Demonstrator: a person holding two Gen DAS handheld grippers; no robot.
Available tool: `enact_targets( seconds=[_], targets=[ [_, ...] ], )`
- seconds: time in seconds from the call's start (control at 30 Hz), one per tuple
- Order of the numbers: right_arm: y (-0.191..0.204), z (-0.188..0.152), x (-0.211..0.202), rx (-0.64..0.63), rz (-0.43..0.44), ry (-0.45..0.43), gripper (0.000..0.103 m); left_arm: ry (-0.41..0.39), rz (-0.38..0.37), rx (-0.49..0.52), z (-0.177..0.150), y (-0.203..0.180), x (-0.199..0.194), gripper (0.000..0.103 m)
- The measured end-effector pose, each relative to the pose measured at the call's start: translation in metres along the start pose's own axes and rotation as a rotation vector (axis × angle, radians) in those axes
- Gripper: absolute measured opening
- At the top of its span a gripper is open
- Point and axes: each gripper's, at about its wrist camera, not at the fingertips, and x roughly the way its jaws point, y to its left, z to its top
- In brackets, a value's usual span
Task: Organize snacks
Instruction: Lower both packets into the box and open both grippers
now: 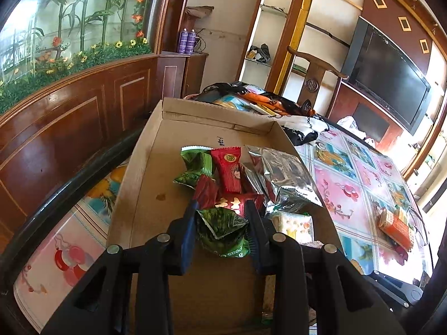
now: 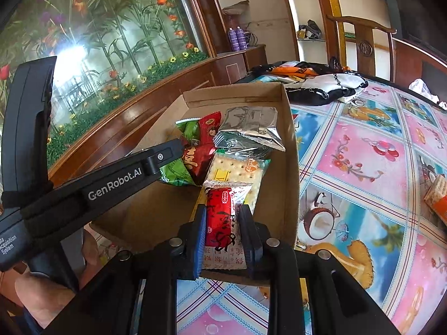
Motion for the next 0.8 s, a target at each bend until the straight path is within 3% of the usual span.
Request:
enact_targets(
  seconds=[0.27, 0.37, 0.8],
  targets=[
    [0.004, -0.004, -0.001, -0.015, 0.01, -0.005, 0.028, 0.001, -0.012, 0.007, 0.0, -0.001, 0.0, 0.034],
    [0.003, -0.004, -0.002, -0.009, 0.023, -0.004, 0.028, -0.013, -0.015, 0.009, 0.0, -0.003, -0.003, 0.042],
    [0.012, -0.008, -0.002, -0.037, 0.086, 0.011, 0.032, -0.054, -0.021, -0.018, 0.003, 0.0, -0.01, 0.042]
  ],
)
